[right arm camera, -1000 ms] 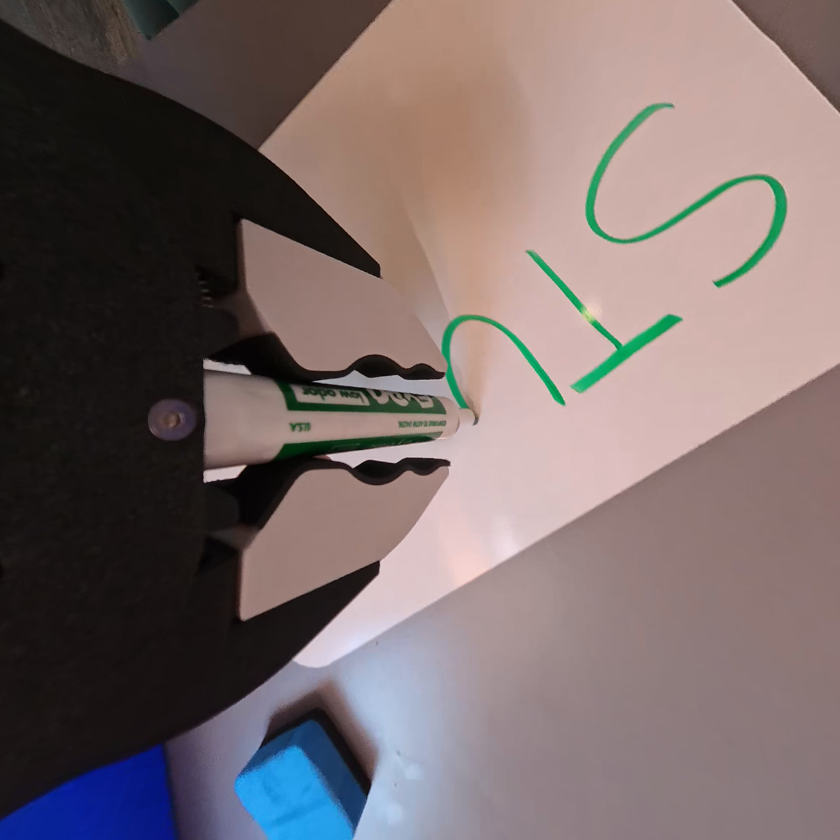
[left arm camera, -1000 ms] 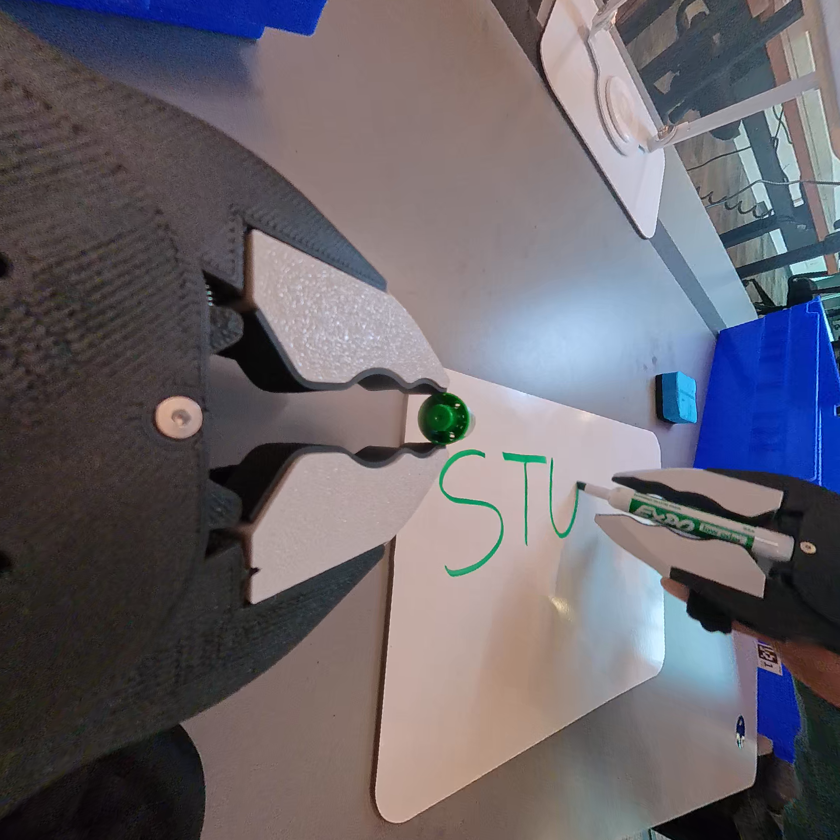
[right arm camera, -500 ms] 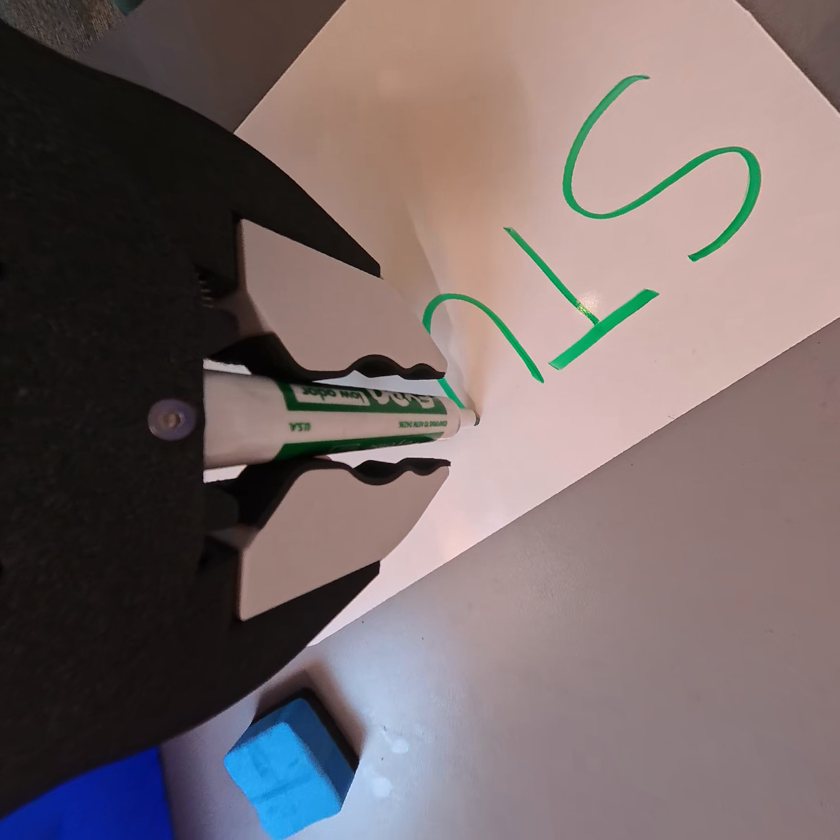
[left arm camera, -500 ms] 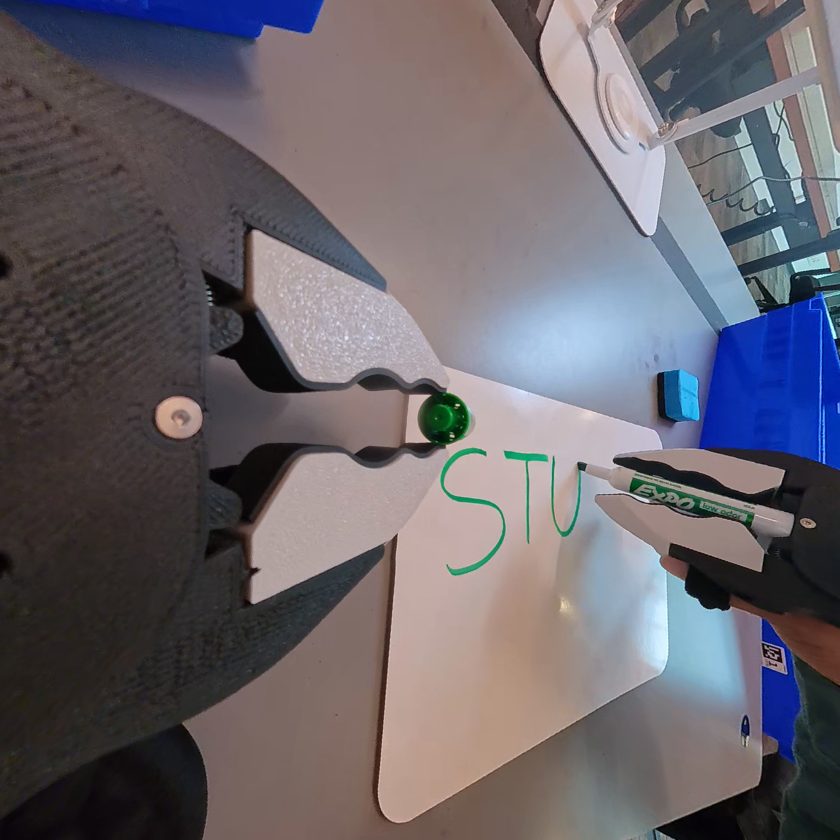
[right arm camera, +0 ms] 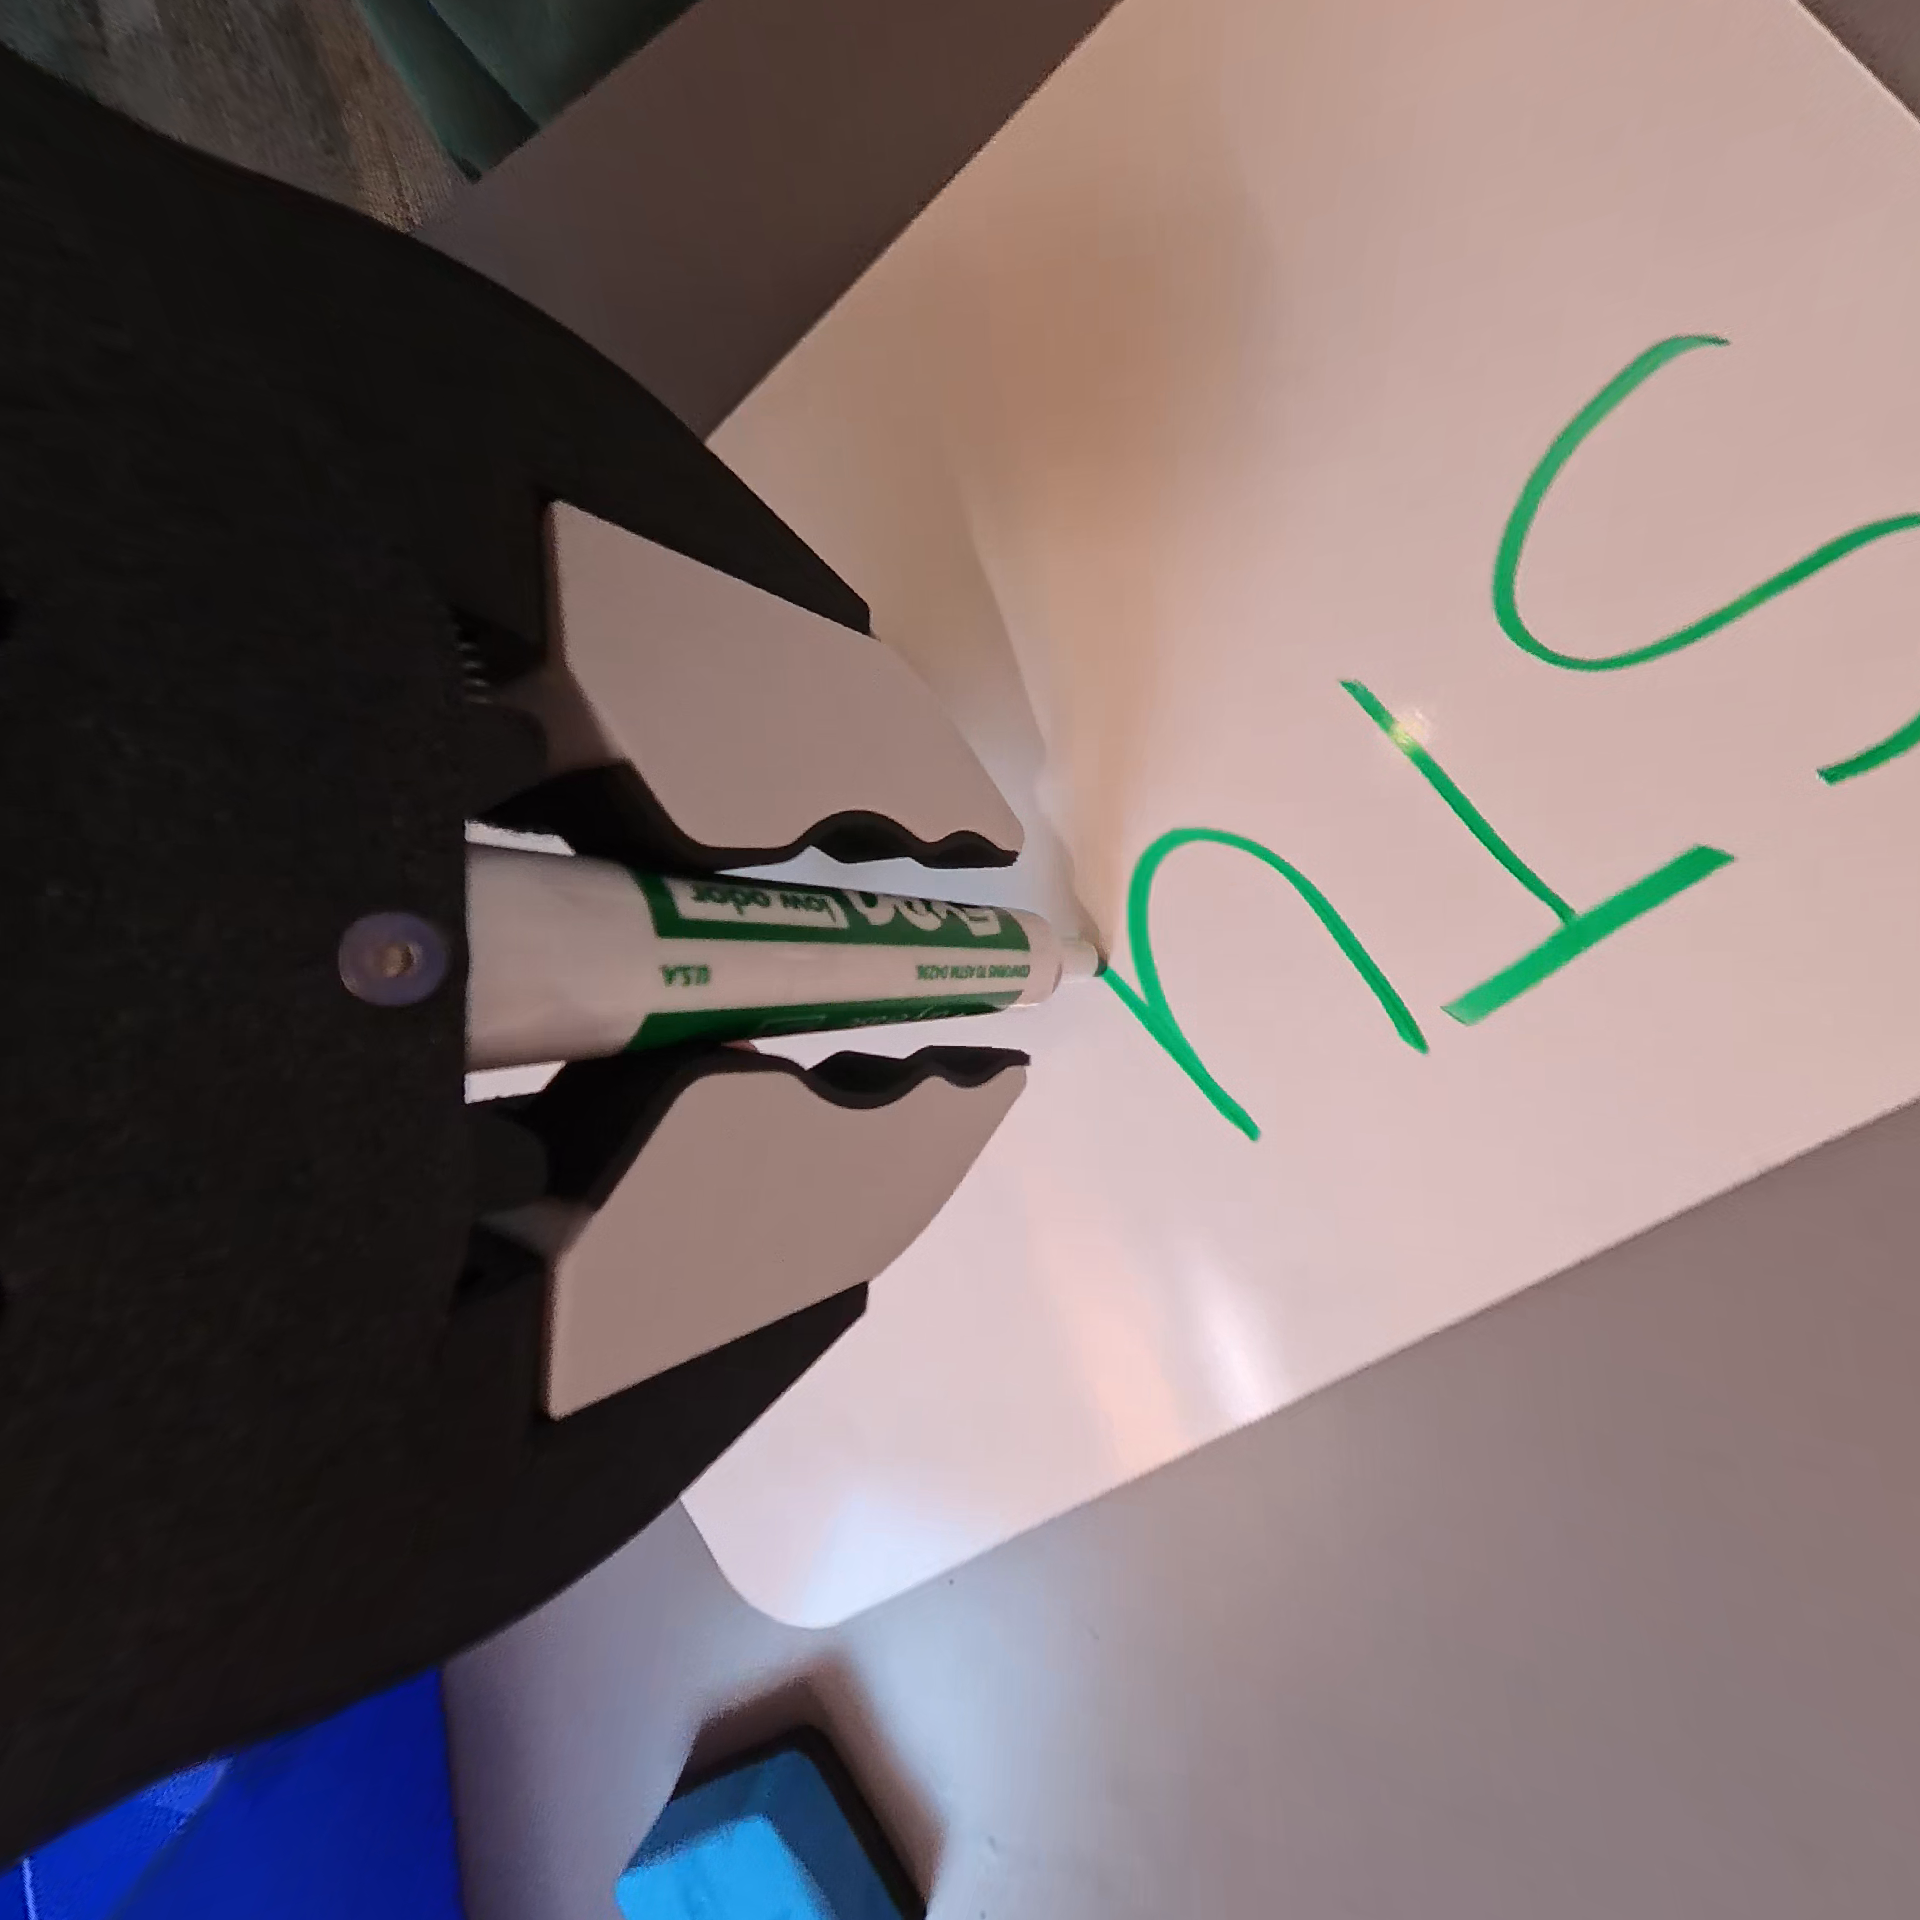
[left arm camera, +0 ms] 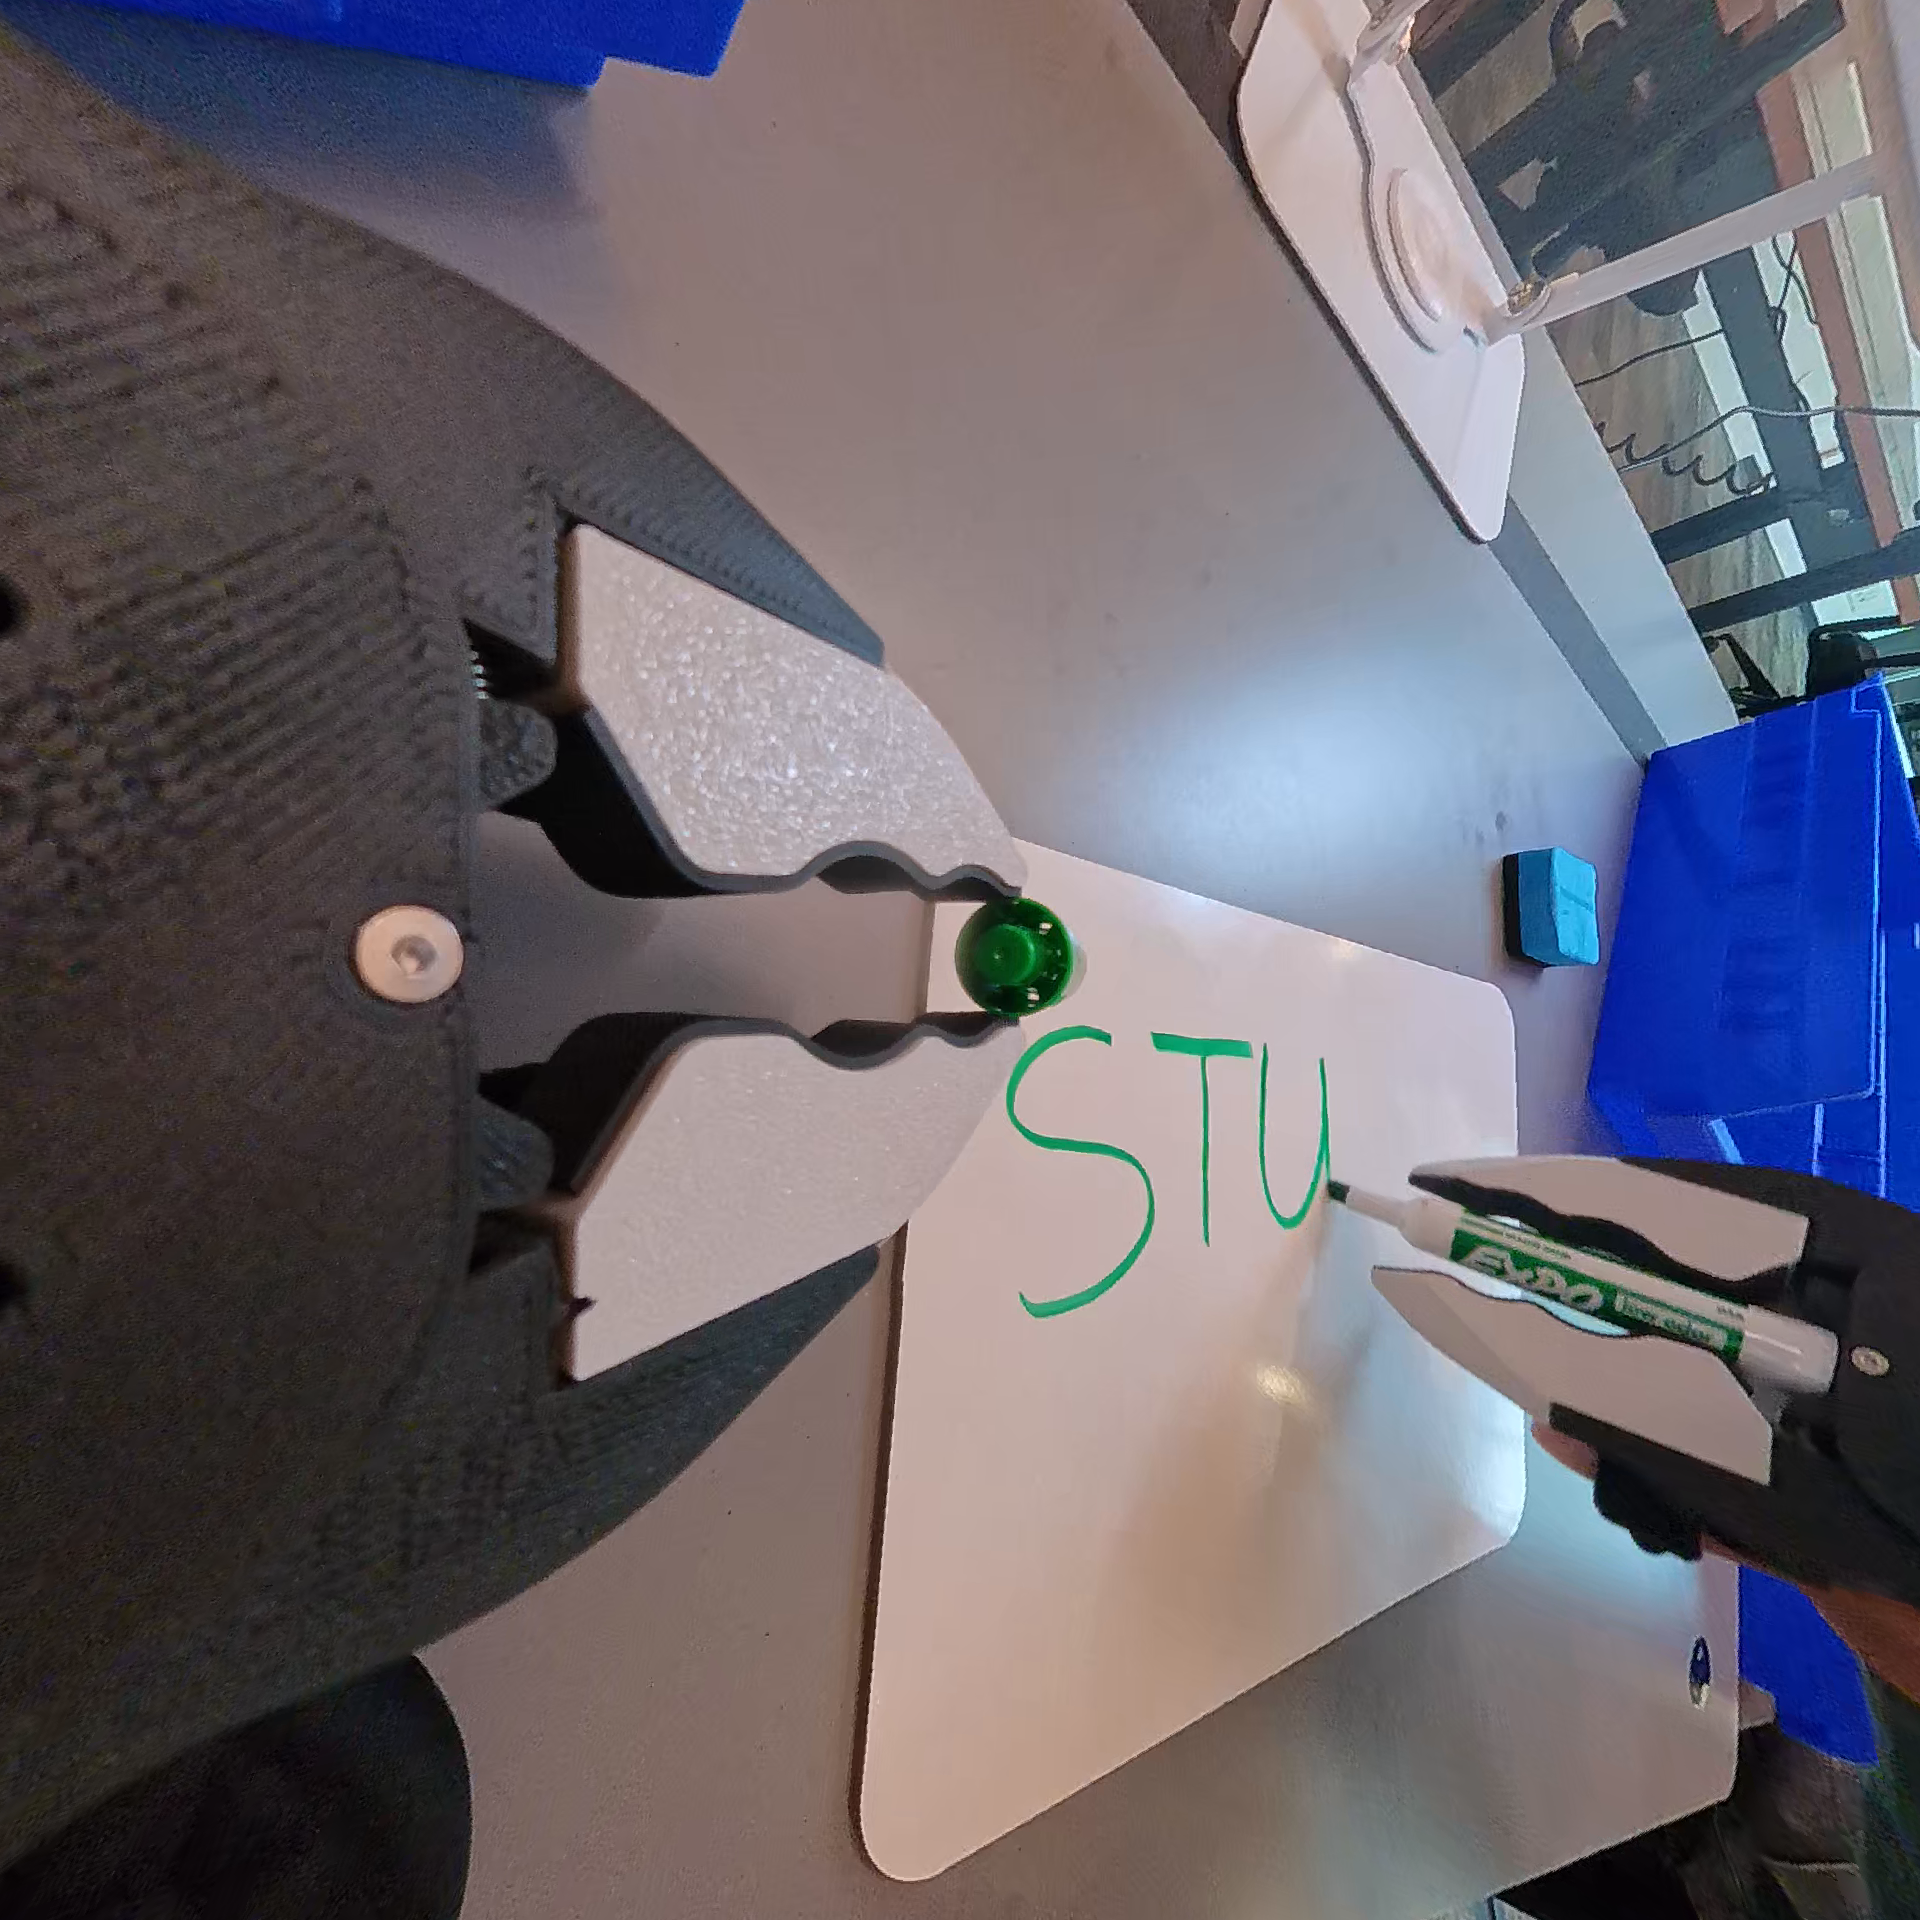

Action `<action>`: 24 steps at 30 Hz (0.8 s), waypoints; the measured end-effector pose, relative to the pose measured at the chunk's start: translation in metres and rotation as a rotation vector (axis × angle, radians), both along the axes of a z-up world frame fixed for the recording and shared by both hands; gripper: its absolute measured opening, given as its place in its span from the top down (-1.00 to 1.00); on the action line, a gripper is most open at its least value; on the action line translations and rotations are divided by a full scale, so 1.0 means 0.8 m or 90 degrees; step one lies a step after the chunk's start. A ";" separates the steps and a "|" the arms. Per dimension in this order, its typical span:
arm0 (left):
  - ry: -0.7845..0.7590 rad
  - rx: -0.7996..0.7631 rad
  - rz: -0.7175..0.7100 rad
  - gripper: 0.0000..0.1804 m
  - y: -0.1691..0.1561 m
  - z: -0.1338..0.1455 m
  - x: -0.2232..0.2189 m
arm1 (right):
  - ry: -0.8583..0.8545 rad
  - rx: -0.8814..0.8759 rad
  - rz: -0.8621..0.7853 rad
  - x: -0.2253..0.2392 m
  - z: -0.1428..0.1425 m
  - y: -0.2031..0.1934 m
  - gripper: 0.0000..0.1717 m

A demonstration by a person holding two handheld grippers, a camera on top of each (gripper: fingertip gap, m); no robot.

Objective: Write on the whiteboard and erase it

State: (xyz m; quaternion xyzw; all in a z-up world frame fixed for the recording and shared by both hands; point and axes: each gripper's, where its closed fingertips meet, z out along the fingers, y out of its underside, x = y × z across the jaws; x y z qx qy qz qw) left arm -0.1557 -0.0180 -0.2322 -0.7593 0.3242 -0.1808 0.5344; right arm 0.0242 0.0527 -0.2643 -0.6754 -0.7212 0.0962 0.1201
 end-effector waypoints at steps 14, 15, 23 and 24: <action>-0.004 0.000 0.004 0.78 0.001 0.001 -0.001 | 0.059 0.037 -0.038 -0.003 0.011 0.045 0.60; -0.004 -0.001 0.004 0.78 0.001 0.001 -0.001 | 0.064 0.042 -0.038 -0.005 0.011 0.047 0.60; -0.002 0.001 0.003 0.78 0.001 0.001 -0.001 | 0.067 0.044 -0.025 -0.019 0.006 0.050 0.60; -0.003 0.001 0.003 0.78 0.001 0.001 -0.001 | 0.066 0.043 -0.023 -0.020 0.006 0.049 0.60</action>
